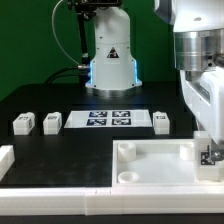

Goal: Assemble one leg

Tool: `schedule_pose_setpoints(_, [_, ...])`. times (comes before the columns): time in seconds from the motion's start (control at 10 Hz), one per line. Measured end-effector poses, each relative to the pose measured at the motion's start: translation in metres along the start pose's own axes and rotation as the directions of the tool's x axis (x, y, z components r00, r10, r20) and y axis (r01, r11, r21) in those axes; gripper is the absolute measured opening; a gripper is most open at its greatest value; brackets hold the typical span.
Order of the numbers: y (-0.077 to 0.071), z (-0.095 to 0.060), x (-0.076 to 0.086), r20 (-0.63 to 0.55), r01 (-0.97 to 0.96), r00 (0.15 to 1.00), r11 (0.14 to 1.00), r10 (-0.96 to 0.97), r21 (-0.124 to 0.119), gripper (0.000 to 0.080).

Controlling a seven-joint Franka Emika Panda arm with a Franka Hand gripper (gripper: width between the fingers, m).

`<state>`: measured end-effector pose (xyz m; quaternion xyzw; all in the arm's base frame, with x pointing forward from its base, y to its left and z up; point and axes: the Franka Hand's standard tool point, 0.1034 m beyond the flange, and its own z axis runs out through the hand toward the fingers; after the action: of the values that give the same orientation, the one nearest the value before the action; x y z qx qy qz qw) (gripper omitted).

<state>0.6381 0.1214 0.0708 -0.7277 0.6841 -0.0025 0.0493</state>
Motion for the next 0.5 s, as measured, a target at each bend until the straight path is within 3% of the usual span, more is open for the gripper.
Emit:
schedule_pose_setpoints(0.1, [0.0009,-0.0006,-0.0029,0.001,0.186,0.983,0.983,-0.186,-0.001,0.0582])
schedule_pose_setpoints(0.2, [0.0012,-0.0006,-0.0053,-0.009,0.360,0.933,0.933,-0.360,-0.006,0.0582])
schedule_pose_setpoints(0.3, [0.0013,0.0000,-0.0039,-0.008,0.454,0.891,0.891,-0.454,-0.008,0.0635])
schedule_pose_setpoints(0.5, [0.0015,0.0005,-0.0035,-0.007,0.591,0.807,0.807,-0.591,-0.010,0.0647])
